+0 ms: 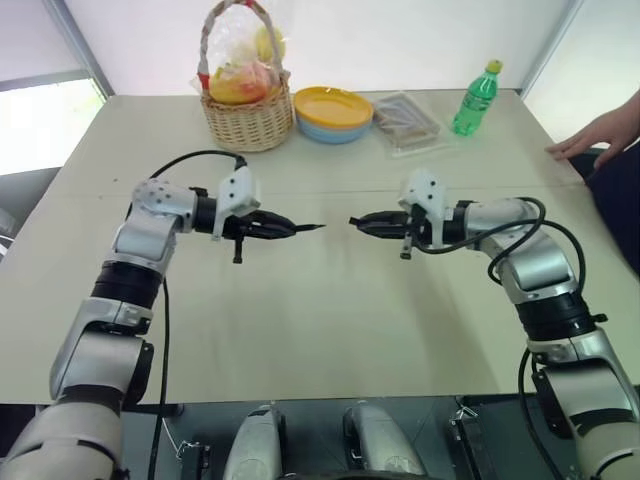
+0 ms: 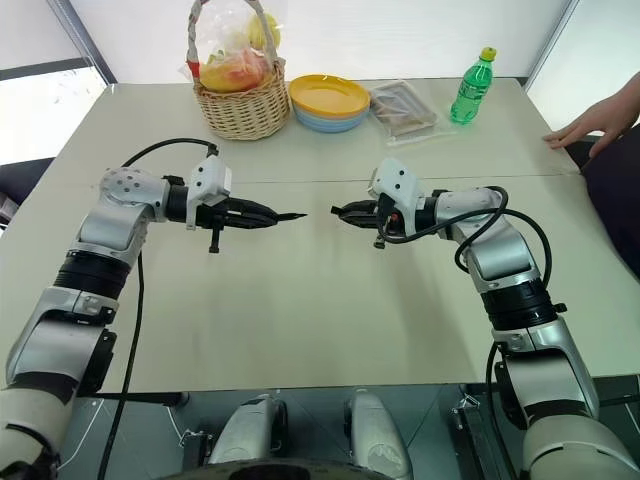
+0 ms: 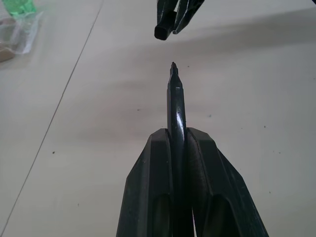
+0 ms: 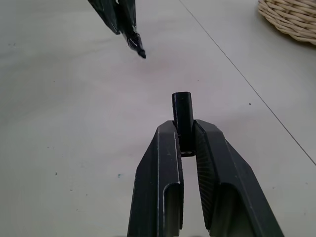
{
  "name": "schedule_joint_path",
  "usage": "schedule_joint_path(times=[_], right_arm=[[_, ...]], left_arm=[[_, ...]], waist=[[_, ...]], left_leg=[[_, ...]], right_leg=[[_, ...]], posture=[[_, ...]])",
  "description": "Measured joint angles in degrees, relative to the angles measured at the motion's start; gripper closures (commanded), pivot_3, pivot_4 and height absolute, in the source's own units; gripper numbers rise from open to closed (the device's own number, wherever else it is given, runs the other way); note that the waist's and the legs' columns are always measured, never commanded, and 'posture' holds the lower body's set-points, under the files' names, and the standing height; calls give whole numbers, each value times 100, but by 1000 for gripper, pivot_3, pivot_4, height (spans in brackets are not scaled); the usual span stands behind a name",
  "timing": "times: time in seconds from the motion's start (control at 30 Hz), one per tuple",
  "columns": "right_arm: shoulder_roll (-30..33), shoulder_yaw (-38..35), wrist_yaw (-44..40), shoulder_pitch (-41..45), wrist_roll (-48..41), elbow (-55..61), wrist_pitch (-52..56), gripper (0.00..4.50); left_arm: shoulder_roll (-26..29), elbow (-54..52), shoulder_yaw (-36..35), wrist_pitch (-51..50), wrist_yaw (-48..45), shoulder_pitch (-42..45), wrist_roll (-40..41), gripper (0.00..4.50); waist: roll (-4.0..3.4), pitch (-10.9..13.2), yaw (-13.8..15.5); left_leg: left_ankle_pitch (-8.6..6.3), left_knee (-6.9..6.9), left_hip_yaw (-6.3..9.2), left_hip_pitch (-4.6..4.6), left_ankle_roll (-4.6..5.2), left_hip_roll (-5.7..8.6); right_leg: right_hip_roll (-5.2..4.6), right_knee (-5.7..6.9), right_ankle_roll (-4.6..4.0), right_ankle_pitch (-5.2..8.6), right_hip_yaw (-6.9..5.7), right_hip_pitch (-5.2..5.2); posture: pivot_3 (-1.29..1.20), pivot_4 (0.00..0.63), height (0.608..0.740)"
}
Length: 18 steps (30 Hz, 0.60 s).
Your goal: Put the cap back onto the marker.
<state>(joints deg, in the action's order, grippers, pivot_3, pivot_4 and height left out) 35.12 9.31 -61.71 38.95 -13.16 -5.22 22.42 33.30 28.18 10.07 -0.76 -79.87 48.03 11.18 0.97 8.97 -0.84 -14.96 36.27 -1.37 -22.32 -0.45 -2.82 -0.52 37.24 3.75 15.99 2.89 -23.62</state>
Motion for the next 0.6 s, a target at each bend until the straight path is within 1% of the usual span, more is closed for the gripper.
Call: schedule_joint_path(times=[0.6], right_arm=[[-168, 137, -17, -30, 2, 94, 86, 4431]], left_arm=[[-393, 83, 22, 122, 80, 1, -77, 4500]], waist=[[0, 0, 1]], left_leg=[[0, 5, 1, 1, 0, 0]], right_leg=[[0, 6, 0, 0, 0, 0]], posture=[[0, 150, 740]])
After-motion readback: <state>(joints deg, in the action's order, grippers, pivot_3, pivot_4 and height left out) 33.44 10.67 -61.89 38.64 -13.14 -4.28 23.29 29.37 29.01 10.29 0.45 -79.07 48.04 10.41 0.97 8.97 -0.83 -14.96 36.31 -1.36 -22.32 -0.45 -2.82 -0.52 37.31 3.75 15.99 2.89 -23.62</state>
